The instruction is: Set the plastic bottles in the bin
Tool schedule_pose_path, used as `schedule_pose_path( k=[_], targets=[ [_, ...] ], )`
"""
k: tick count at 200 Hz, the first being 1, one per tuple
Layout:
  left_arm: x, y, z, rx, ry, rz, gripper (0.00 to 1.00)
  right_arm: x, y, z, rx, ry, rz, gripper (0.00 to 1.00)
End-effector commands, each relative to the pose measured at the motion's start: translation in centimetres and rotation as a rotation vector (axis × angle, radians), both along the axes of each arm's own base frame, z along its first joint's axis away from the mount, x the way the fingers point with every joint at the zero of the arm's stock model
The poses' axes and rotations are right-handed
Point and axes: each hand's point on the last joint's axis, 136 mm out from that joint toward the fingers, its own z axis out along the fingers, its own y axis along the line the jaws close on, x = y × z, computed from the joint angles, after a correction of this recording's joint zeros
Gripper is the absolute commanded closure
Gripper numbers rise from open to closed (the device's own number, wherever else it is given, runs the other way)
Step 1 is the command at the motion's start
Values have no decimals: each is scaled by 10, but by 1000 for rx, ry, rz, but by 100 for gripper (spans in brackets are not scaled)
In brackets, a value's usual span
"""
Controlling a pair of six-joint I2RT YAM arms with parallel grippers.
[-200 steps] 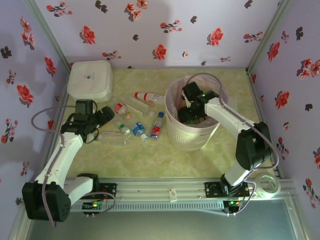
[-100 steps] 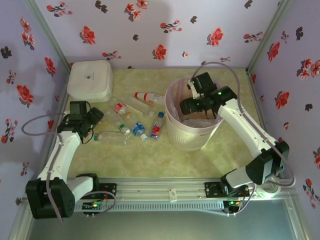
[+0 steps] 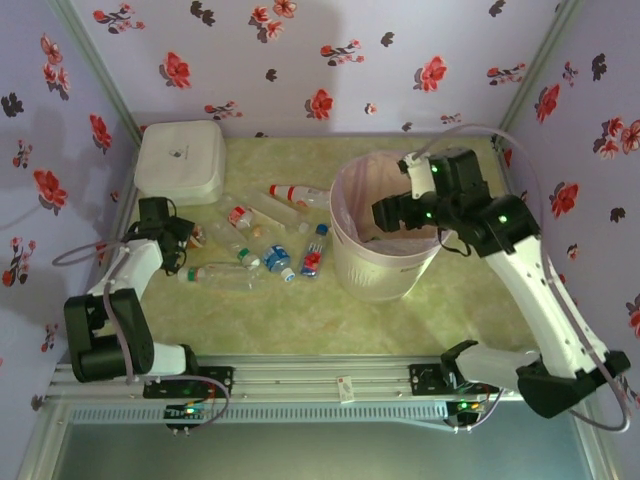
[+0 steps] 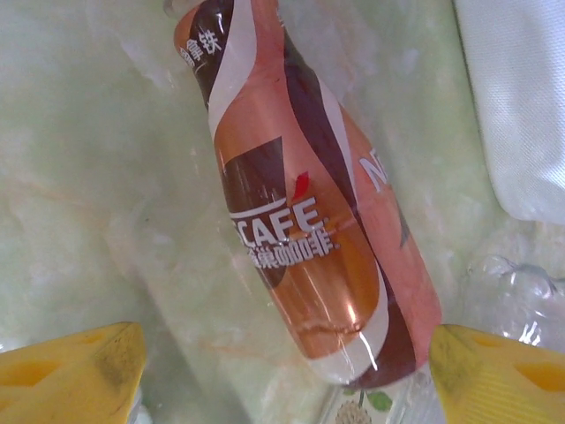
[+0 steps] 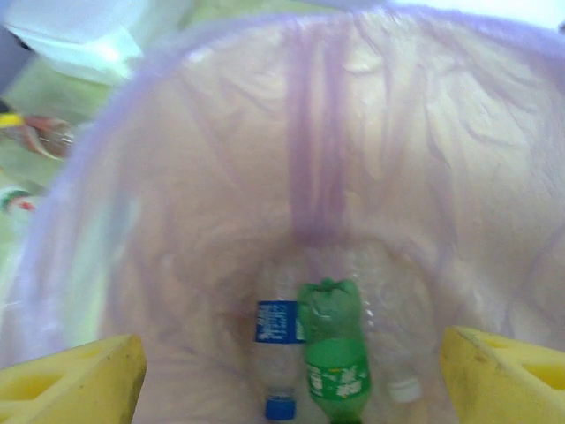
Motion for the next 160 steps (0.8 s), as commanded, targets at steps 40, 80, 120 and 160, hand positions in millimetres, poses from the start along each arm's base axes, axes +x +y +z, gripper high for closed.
schedule_pose_path(
  k=[40,80,120,160],
  targets=[
    [42,6,6,-37,-51,56,16,-12,8,39,124,-101,58,14],
    [51,-1,-17,-105,-30,66,17,2,-8,38,121,-129,-31,14],
    [55,-5,-37,-143,-14,71,21,8,-18,39,118,-142,-86,14],
    [57,-7,-44,-156,-5,72,37,10,-23,36,117,-141,-115,15]
  ],
)
